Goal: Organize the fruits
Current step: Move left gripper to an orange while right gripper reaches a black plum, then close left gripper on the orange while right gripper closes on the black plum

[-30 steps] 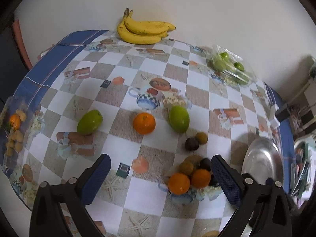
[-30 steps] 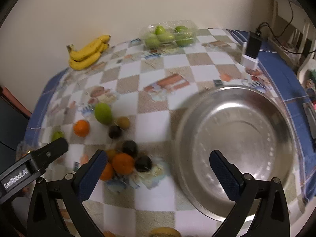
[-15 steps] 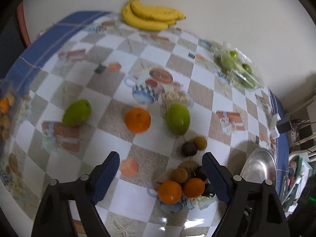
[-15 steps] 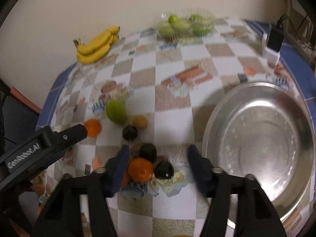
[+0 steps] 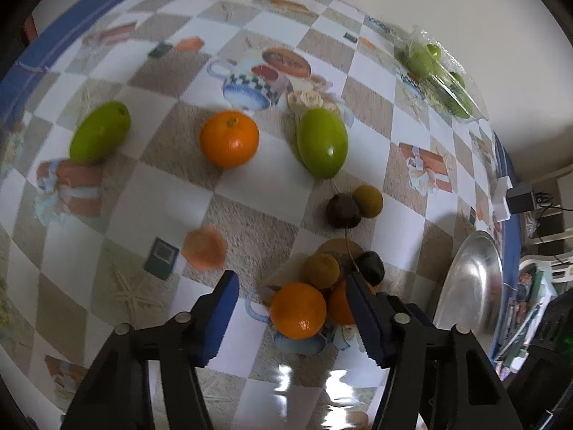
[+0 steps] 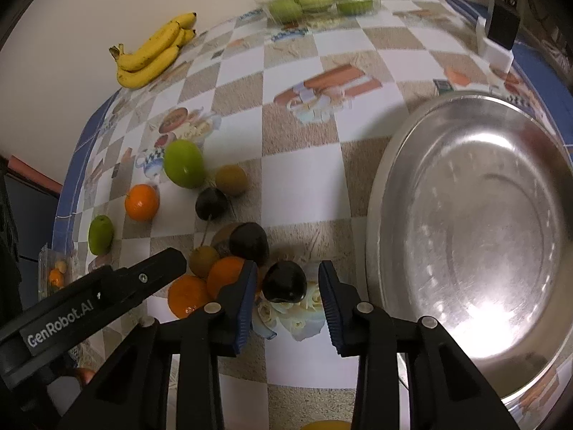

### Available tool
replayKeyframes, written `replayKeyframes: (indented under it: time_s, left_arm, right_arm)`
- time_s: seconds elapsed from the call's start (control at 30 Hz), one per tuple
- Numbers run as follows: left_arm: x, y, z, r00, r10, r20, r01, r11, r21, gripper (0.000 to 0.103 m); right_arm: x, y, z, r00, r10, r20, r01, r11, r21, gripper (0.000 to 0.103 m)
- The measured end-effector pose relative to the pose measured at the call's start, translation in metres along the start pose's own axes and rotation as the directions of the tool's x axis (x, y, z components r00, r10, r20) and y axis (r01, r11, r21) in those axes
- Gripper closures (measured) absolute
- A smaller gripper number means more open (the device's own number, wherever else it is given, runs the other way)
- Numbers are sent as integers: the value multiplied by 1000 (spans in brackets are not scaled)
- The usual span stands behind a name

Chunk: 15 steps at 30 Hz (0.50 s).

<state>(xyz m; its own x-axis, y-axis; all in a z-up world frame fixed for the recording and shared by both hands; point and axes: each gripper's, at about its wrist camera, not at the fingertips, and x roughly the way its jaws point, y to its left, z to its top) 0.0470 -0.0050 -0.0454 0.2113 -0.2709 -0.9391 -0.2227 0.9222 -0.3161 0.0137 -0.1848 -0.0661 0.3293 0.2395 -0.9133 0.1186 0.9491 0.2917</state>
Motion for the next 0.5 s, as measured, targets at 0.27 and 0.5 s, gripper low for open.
replayKeyframes:
  time_s: [0.27,0.5]
  left_arm:
    - [2,1,-3,1000,-20,-19,20,1000,-15,46]
    - [7,4,-5,998,-48,-50,46,998,-38,54]
  right_arm:
    - [4,-1,-1,1000,10,-16,-10,1000,15,72]
    - [4,-1,-2,999,32,-25,-31,999,30,72]
